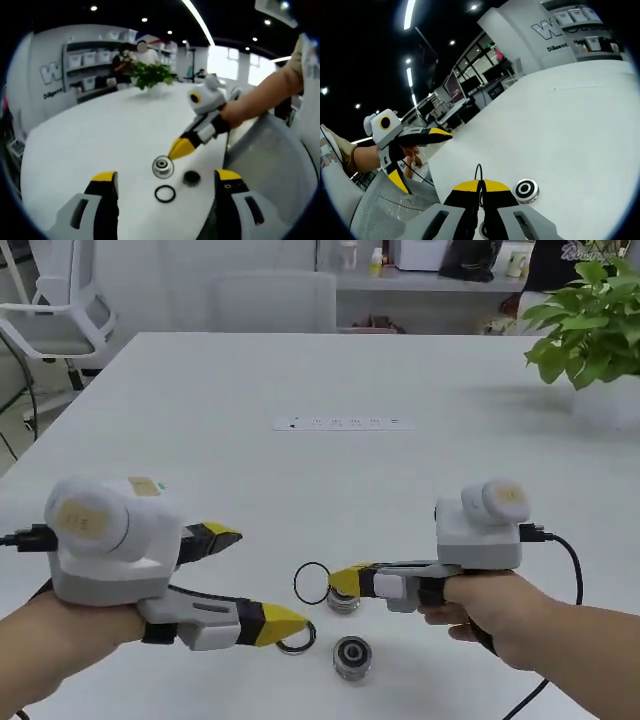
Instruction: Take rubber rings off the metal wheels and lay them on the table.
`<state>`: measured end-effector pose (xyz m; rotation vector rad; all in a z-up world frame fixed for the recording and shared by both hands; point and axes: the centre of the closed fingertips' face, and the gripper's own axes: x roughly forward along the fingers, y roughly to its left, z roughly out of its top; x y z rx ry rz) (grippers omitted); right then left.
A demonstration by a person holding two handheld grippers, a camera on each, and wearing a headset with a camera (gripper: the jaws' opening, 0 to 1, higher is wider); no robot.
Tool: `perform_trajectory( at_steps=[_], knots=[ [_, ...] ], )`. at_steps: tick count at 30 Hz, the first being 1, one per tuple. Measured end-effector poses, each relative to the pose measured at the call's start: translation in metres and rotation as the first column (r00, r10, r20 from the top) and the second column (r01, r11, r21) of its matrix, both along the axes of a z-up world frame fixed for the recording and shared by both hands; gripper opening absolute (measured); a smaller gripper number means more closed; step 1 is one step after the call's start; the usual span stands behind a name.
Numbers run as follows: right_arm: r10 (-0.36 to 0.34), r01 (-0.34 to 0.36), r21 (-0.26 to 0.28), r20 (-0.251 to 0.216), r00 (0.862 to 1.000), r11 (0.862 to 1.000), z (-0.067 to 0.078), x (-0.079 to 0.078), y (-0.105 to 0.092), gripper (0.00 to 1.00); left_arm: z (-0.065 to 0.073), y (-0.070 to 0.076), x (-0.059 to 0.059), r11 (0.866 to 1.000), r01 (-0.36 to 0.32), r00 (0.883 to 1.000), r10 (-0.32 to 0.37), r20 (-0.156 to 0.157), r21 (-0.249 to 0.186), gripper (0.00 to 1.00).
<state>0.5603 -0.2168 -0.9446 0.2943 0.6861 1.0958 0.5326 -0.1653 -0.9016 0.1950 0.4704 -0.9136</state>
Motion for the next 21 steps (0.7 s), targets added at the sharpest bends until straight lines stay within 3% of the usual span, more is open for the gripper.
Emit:
perform_trajectory(
  at_steps=[9, 21],
  knots=[
    [0.037, -0.037, -0.004, -0.007, 0.999, 0.999, 0.0, -0.011, 0.009, 0.0, -0.002, 0.019, -0.015, 0.999, -0.038, 0.999, 0.037, -0.023, -0.016, 0.85],
    [0.09, -0.092, -0.052, -0.027, 0.996, 0.994, -0.014, -0.02, 0.019, 0.0, -0.006, 0.035, -0.025, 0.997, -0.075, 0.996, 0.074, -0.043, -0.025, 0.87]
  ],
)
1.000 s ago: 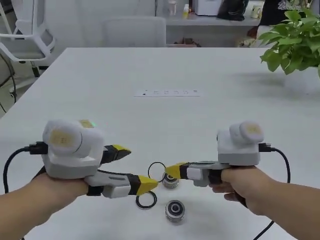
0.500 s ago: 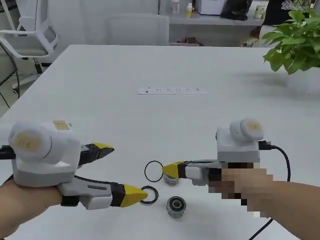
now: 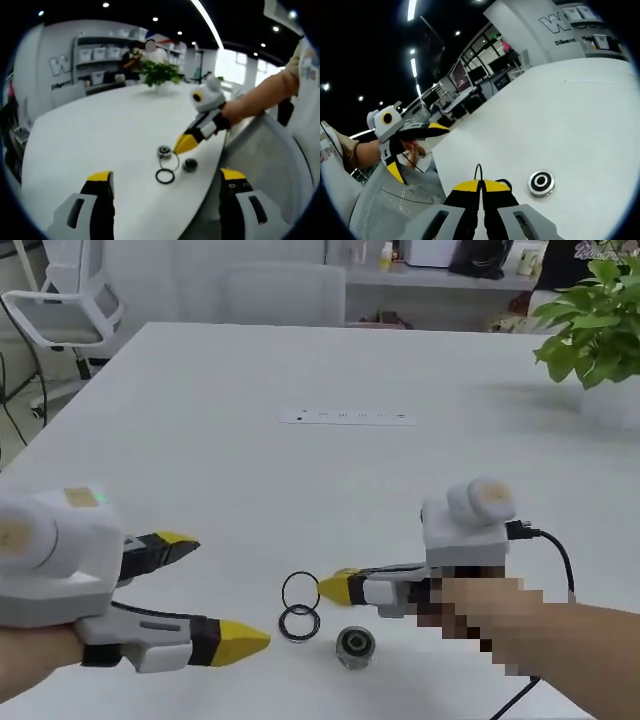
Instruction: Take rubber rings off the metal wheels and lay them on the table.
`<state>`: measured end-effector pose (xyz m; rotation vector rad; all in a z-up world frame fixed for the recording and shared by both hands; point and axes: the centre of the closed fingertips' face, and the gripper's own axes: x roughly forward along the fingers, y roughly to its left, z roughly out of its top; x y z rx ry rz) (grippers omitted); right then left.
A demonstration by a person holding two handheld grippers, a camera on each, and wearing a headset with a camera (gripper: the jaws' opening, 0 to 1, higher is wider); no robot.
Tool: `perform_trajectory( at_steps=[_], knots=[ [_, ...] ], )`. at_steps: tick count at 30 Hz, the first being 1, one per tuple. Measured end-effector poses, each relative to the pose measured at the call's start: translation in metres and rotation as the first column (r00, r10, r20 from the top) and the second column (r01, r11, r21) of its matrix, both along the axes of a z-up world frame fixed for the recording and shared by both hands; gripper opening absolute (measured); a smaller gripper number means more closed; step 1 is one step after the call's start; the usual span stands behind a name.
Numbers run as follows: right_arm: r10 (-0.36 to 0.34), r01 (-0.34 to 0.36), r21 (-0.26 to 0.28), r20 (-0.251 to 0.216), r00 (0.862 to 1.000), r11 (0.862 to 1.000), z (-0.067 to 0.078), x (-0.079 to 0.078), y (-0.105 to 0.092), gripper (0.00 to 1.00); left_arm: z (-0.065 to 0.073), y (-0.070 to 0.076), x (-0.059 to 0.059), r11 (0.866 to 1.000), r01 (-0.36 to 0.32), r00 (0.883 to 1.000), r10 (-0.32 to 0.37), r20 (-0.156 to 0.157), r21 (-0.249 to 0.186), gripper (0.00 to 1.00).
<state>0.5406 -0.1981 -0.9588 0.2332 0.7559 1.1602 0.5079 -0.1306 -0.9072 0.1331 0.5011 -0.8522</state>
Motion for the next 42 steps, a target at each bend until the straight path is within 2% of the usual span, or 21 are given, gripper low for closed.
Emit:
perform_trajectory(
  at_steps=[7, 18, 25, 29, 36, 42],
  knots=[
    [0.021, -0.022, -0.053, -0.02, 1.0, 0.998, -0.018, 0.0, 0.004, 0.0, -0.005, 0.003, -0.002, 1.0, -0.01, 1.0, 0.01, -0.019, -0.007, 0.87],
    [0.026, -0.029, -0.107, -0.033, 0.999, 0.994, -0.036, 0.004, 0.007, 0.0, -0.007, 0.005, -0.002, 1.0, -0.014, 1.0, 0.014, -0.02, 0.002, 0.87],
    [0.006, -0.01, -0.152, -0.027, 1.0, 0.988, -0.046, 0.008, 0.002, 0.0, -0.008, 0.005, -0.003, 1.0, -0.016, 1.0, 0.016, -0.025, -0.001, 0.87],
    [0.011, -0.011, -0.196, 0.0, 1.0, 0.98, -0.051, 0.009, -0.002, 0.03, -0.009, 0.005, -0.003, 1.0, -0.014, 0.999, 0.014, -0.03, 0.001, 0.87],
    [0.035, -0.03, -0.202, 0.022, 0.999, 0.979, -0.047, 0.005, -0.001, 0.11, -0.01, 0.004, -0.003, 1.0, -0.012, 0.999, 0.012, -0.036, 0.002, 0.86],
    [0.035, -0.024, -0.188, 0.055, 0.998, 0.982, -0.032, 0.005, -0.005, 0.19, -0.008, 0.005, -0.003, 1.0, -0.023, 0.999, 0.022, -0.044, -0.006, 0.86]
  ],
)
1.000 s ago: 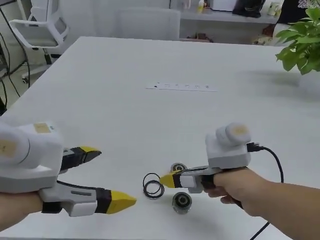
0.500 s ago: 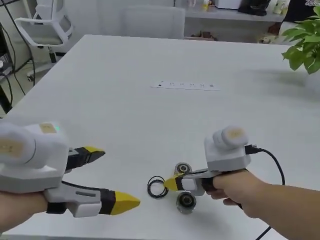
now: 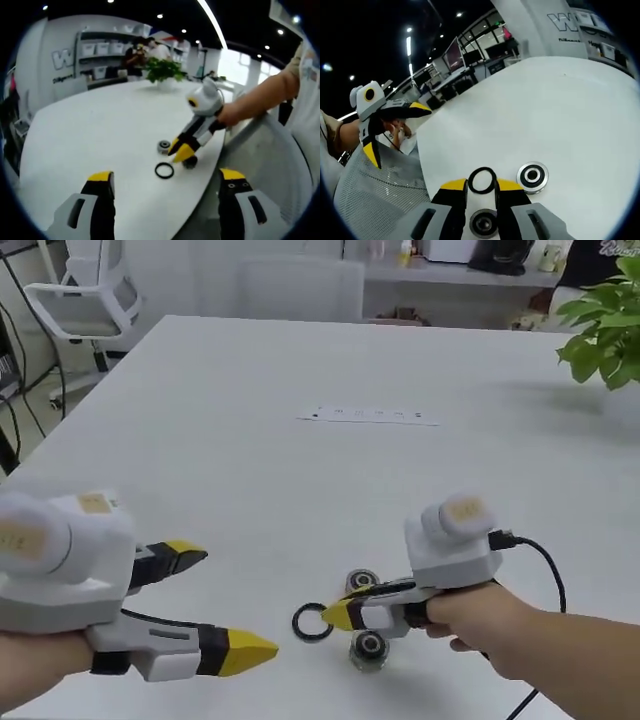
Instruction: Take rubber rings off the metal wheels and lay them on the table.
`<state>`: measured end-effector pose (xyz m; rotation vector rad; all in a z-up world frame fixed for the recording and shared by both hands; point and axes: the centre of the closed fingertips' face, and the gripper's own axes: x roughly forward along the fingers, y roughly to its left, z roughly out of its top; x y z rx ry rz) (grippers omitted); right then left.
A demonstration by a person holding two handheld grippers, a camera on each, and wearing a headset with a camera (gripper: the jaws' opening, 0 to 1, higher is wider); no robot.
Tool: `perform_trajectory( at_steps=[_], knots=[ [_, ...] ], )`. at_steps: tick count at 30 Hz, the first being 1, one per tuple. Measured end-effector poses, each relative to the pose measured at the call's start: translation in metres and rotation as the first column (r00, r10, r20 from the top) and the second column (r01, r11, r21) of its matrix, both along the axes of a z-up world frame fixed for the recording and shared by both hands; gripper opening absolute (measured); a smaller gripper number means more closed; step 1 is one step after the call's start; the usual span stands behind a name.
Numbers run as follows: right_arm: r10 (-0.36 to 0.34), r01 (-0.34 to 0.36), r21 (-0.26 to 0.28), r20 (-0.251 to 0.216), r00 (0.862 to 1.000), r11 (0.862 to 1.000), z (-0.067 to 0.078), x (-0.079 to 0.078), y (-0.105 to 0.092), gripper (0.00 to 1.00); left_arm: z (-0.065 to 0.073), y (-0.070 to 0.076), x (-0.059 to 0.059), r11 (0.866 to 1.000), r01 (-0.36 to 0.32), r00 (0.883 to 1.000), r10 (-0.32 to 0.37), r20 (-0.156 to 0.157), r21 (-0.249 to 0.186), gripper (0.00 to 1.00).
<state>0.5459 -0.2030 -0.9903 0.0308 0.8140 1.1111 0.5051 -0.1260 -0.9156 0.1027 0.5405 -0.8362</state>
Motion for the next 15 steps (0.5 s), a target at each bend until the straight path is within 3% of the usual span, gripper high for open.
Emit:
perform_trajectory(
  at_steps=[6, 9, 15],
  knots=[
    [-0.021, 0.021, 0.022, 0.031, 0.999, 1.0, 0.015, 0.002, -0.007, 0.23, 0.0, -0.002, -0.001, 1.0, 0.012, 1.0, -0.012, 0.006, 0.021, 0.86],
    [-0.05, 0.049, 0.055, 0.028, 0.998, 0.997, 0.027, 0.004, -0.012, 0.26, 0.002, -0.005, -0.003, 1.0, 0.017, 1.0, -0.017, -0.005, 0.001, 0.86],
    [-0.086, 0.083, 0.064, 0.053, 0.995, 0.995, 0.041, 0.004, -0.026, 0.33, 0.004, -0.005, -0.002, 1.0, 0.002, 1.0, -0.002, -0.004, -0.014, 0.86]
  ],
)
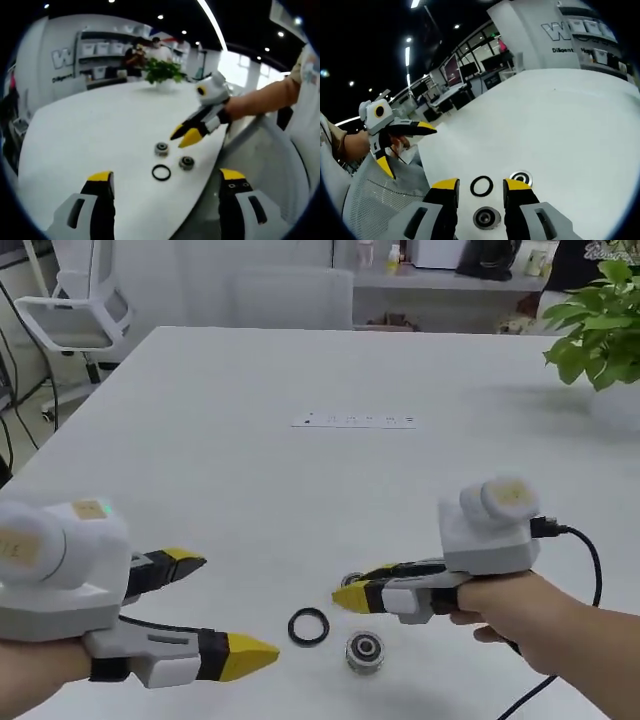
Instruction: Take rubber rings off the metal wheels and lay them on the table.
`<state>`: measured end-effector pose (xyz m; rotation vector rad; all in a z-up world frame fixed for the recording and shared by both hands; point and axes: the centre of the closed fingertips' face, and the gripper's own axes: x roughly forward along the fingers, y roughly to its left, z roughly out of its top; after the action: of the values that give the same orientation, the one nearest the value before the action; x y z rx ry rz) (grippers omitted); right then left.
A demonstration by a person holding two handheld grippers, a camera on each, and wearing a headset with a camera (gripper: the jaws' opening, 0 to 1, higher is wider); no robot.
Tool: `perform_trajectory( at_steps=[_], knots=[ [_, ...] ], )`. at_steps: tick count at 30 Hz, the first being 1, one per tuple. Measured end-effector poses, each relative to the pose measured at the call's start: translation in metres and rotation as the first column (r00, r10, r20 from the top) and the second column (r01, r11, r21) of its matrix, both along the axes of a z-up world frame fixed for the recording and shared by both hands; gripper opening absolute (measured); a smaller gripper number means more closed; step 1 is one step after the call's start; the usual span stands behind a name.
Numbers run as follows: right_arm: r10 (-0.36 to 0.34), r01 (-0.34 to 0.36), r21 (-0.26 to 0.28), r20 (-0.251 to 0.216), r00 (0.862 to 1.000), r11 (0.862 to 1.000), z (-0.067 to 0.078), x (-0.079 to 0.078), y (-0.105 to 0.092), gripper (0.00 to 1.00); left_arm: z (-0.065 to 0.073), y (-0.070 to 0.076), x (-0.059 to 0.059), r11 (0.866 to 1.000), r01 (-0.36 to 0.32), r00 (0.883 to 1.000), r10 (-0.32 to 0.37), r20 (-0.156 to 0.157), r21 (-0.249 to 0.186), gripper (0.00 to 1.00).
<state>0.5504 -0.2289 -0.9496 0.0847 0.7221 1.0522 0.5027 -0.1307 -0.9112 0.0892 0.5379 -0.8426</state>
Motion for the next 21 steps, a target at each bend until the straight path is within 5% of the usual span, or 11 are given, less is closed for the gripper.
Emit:
perform_trajectory(
  at_steps=[8, 21],
  knots=[
    [-0.038, 0.036, 0.063, 0.027, 0.999, 0.997, 0.027, -0.003, -0.017, 0.42, 0.01, 0.001, -0.001, 0.999, -0.02, 1.0, 0.021, 0.004, -0.031, 0.87],
    [-0.046, 0.047, -0.002, 0.162, 0.986, 0.999, 0.044, -0.014, -0.05, 0.55, 0.024, 0.002, -0.002, 0.998, -0.042, 0.998, 0.044, 0.036, -0.049, 0.87]
  ],
)
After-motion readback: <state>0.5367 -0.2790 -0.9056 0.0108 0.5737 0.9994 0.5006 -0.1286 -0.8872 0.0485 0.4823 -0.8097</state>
